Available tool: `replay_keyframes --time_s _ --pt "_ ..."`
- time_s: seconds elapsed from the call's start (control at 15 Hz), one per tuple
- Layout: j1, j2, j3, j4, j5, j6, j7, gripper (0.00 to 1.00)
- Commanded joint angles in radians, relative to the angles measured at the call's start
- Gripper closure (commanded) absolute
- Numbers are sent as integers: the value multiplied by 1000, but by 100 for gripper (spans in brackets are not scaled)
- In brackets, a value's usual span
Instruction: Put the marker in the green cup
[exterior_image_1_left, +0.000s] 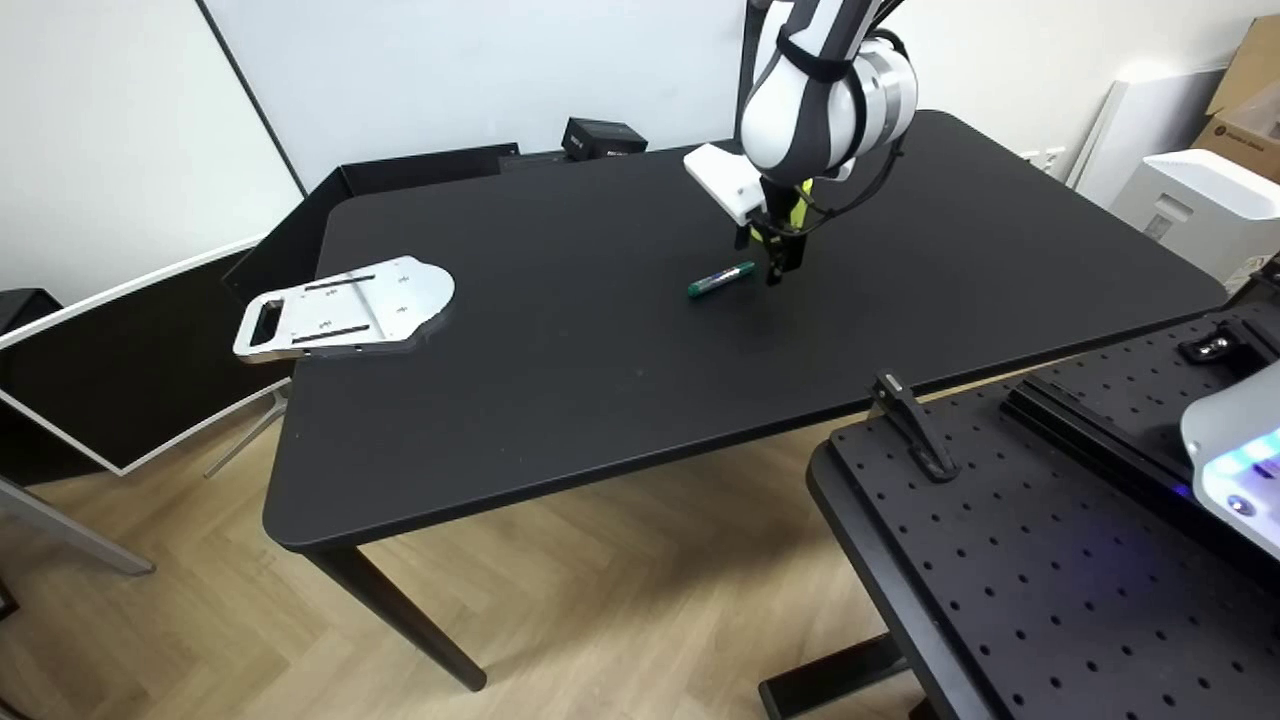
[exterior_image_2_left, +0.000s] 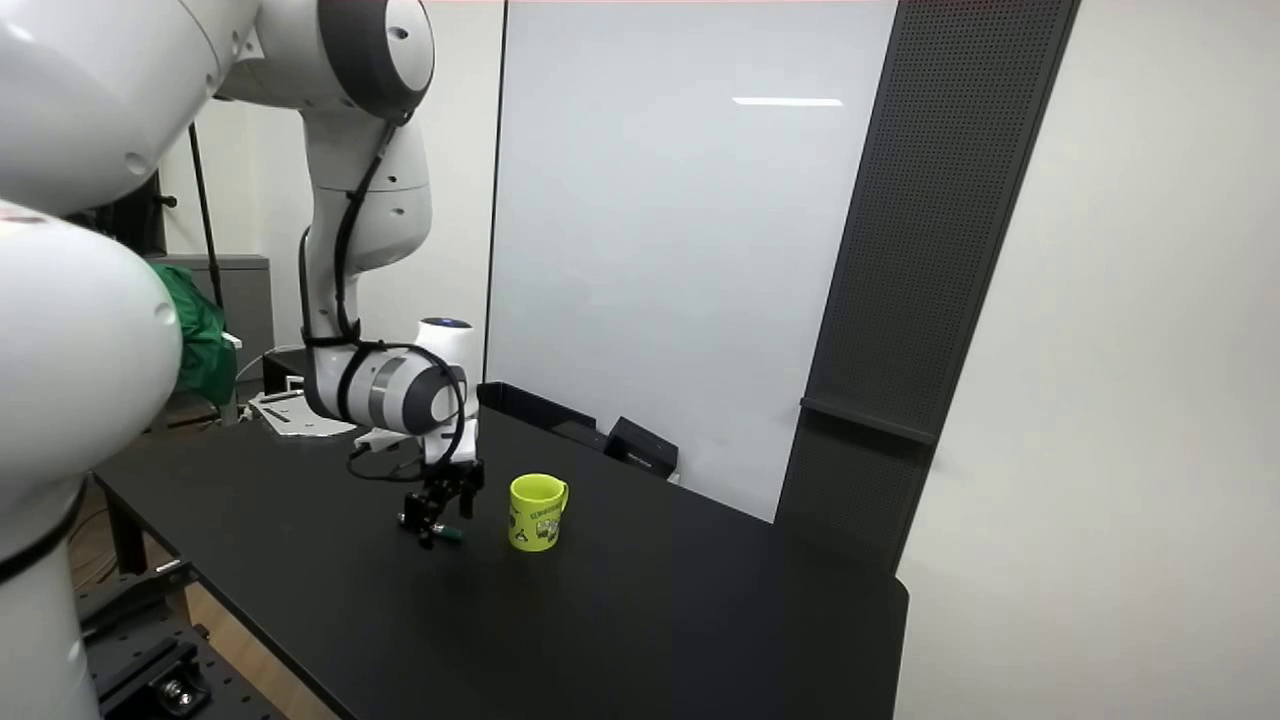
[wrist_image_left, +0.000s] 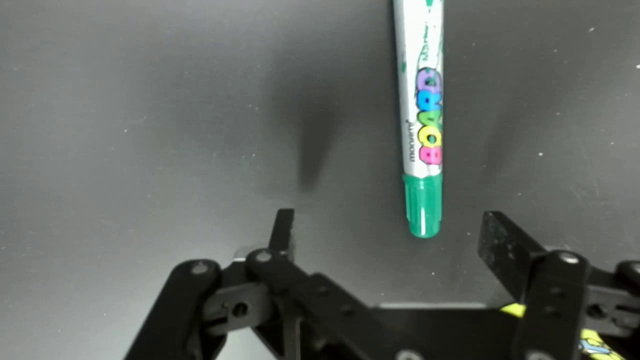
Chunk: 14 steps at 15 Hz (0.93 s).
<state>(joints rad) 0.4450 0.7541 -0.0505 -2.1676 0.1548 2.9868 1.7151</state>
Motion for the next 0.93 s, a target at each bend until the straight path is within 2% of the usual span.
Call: replay_keyframes --time_s 0.0,0.07,0.6,0.87 --pt "11 33 -7 20 33 12 7 36" --pt "11 36 -7 21 36 12 7 45" --pt "16 42 -16 25 45 -5 10 99" --pt "20 18 -33 26 40 -40 11 95"
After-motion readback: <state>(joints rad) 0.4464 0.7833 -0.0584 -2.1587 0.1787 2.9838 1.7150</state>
